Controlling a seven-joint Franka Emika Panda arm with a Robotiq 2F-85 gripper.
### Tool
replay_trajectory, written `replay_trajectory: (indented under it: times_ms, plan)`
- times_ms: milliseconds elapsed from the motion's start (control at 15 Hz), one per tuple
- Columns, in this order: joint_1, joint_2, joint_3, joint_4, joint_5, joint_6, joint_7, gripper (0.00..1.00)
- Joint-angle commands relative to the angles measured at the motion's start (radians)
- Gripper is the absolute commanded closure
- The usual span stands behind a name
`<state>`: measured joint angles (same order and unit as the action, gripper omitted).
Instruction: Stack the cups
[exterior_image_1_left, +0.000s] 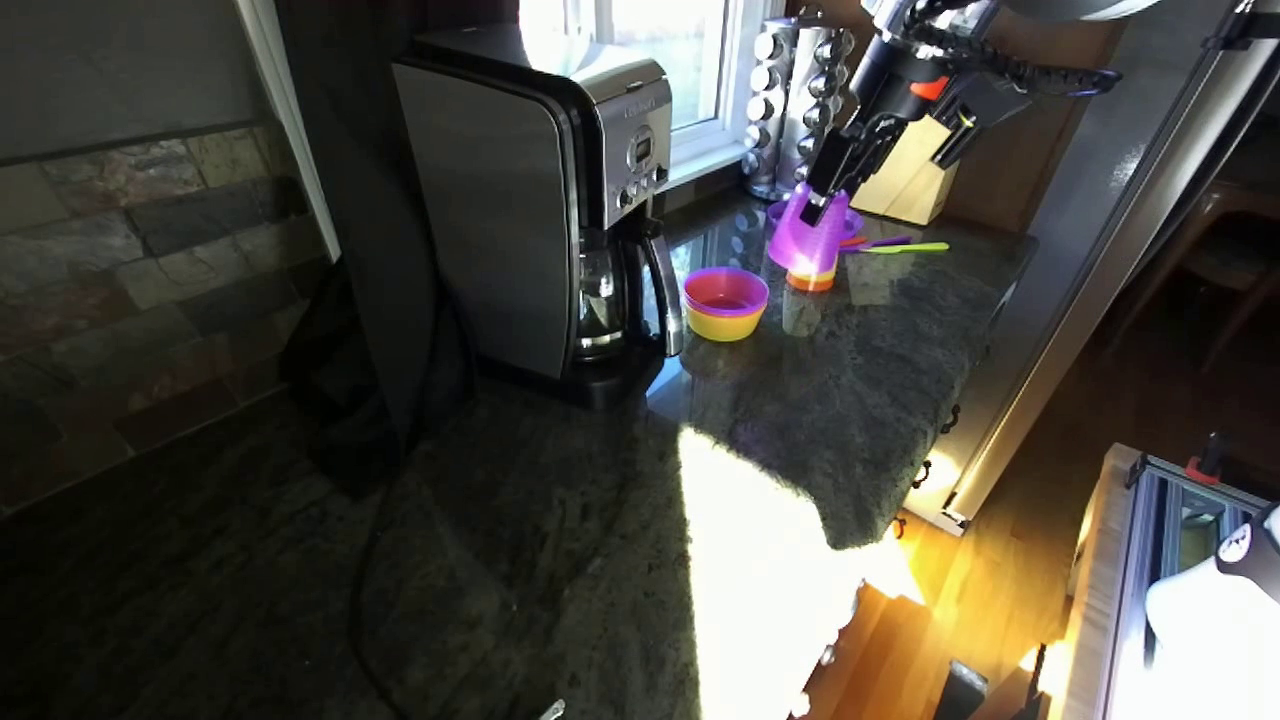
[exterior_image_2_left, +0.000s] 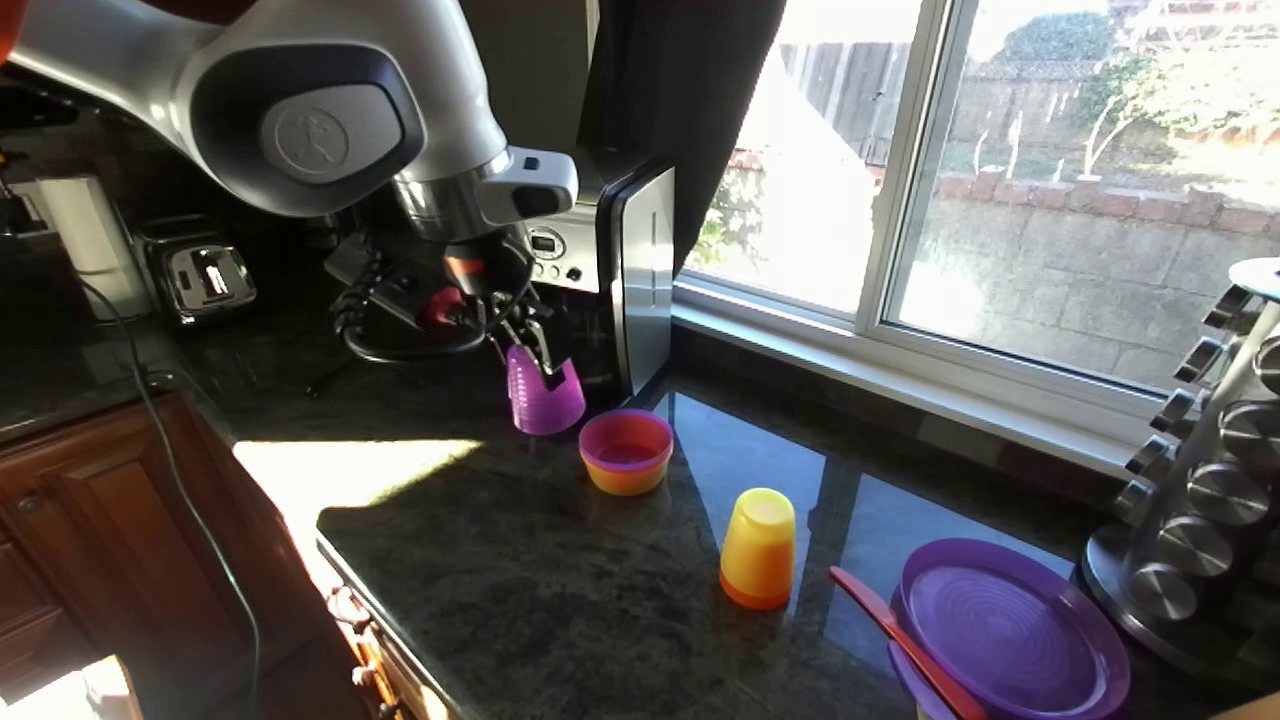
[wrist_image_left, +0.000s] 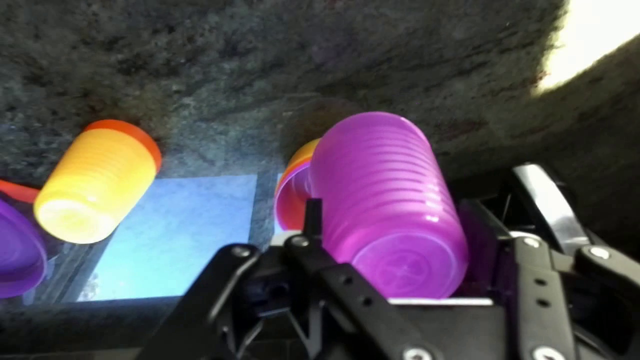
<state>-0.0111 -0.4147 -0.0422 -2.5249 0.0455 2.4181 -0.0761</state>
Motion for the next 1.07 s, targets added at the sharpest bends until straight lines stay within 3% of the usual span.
replay_trajectory:
  times_ms: [0, 333, 400, 1000]
  plan:
    - [-0.040, 0.008, -0.062, 0.080, -0.006, -0.072, -0.042, 0.57]
    - [-0.085, 0.091, -0.160, 0.205, 0.022, -0.133, -0.102, 0.57]
    - [-0.080, 0.040, -0.133, 0.147, 0.007, -0.088, -0.080, 0.32]
    - [-0.092, 0.092, -0.151, 0.197, 0.010, -0.105, -0.092, 0.32]
